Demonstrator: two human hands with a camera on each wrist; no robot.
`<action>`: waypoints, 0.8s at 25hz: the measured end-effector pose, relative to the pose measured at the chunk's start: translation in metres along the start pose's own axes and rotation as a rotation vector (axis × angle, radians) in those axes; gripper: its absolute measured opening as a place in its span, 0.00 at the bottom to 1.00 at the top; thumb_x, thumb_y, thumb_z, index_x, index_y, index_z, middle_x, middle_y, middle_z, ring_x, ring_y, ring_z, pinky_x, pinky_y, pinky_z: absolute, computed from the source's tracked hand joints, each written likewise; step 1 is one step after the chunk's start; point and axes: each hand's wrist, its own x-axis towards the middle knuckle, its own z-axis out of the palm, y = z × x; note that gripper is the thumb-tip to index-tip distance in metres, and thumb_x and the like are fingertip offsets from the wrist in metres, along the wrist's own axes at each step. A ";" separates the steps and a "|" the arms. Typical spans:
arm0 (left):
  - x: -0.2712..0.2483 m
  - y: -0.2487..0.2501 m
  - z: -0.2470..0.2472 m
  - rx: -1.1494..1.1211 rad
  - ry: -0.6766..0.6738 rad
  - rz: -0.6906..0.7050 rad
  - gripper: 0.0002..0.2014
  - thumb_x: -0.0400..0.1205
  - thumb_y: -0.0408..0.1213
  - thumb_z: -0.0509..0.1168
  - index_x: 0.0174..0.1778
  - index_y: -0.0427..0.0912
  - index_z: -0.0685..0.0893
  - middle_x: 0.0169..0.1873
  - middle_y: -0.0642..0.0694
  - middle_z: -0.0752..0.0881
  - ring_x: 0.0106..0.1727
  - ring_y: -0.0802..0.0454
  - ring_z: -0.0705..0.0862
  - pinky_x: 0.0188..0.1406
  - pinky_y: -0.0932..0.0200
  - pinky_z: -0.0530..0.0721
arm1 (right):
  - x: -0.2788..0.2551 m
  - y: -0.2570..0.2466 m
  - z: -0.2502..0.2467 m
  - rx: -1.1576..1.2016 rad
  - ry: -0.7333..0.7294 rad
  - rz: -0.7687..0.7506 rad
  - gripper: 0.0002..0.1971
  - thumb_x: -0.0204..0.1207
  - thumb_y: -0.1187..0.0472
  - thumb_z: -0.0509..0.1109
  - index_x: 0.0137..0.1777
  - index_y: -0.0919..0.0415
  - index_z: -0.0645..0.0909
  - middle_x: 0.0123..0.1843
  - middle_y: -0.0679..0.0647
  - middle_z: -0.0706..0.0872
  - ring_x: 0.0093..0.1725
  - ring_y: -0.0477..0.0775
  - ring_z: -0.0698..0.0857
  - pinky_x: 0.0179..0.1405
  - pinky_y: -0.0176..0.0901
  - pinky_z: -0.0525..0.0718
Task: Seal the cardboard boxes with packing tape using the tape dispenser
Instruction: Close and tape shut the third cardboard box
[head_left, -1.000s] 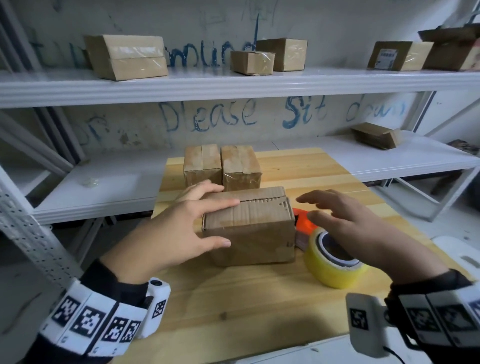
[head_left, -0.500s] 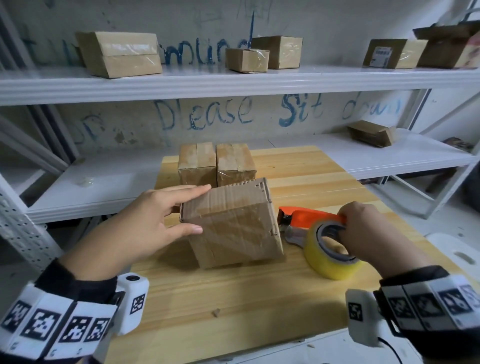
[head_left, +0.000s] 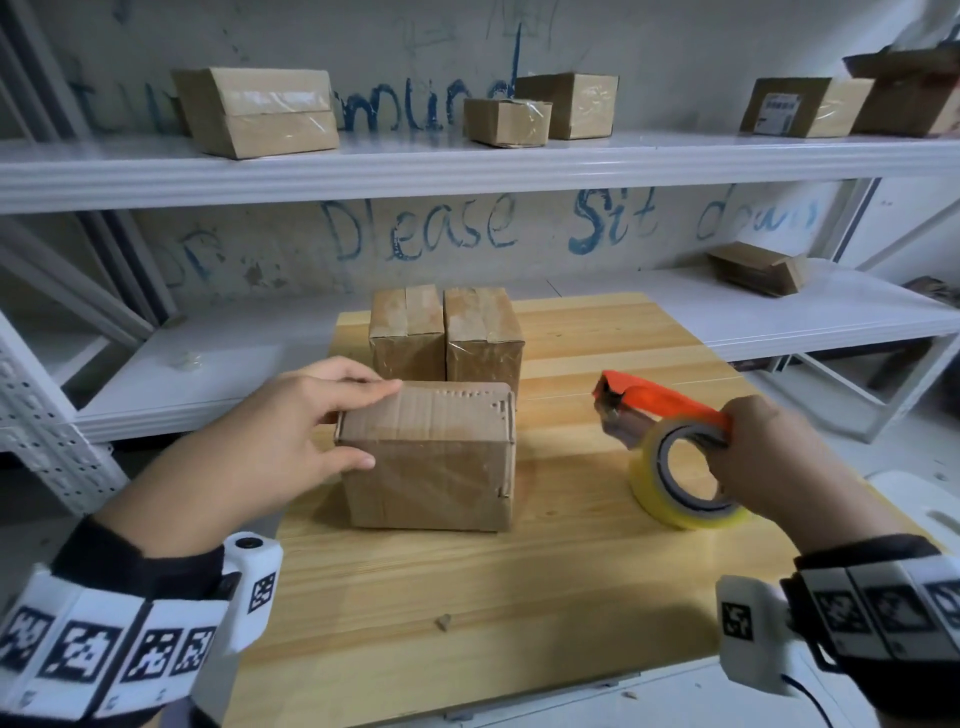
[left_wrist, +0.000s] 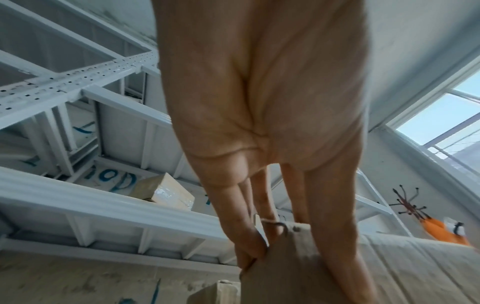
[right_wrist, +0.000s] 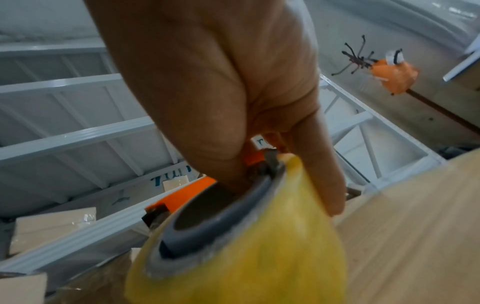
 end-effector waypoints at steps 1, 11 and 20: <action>0.001 0.004 0.004 0.036 -0.016 0.018 0.36 0.73 0.34 0.81 0.74 0.64 0.79 0.67 0.80 0.73 0.71 0.69 0.75 0.77 0.61 0.67 | -0.002 -0.004 -0.002 0.023 0.004 -0.021 0.05 0.77 0.65 0.66 0.41 0.64 0.78 0.36 0.62 0.83 0.33 0.61 0.82 0.22 0.42 0.70; 0.009 0.033 0.030 0.143 -0.136 0.061 0.23 0.79 0.48 0.75 0.71 0.60 0.83 0.71 0.76 0.66 0.68 0.63 0.64 0.72 0.61 0.67 | -0.019 -0.042 -0.003 0.251 0.271 -0.178 0.09 0.79 0.66 0.66 0.57 0.64 0.82 0.53 0.56 0.72 0.40 0.55 0.74 0.42 0.43 0.69; 0.012 0.045 0.036 0.206 -0.153 0.079 0.20 0.79 0.57 0.71 0.67 0.60 0.87 0.72 0.74 0.68 0.70 0.60 0.62 0.72 0.48 0.75 | -0.028 -0.063 -0.013 0.422 0.586 -0.335 0.14 0.76 0.68 0.69 0.62 0.63 0.85 0.55 0.58 0.73 0.43 0.40 0.65 0.45 0.28 0.62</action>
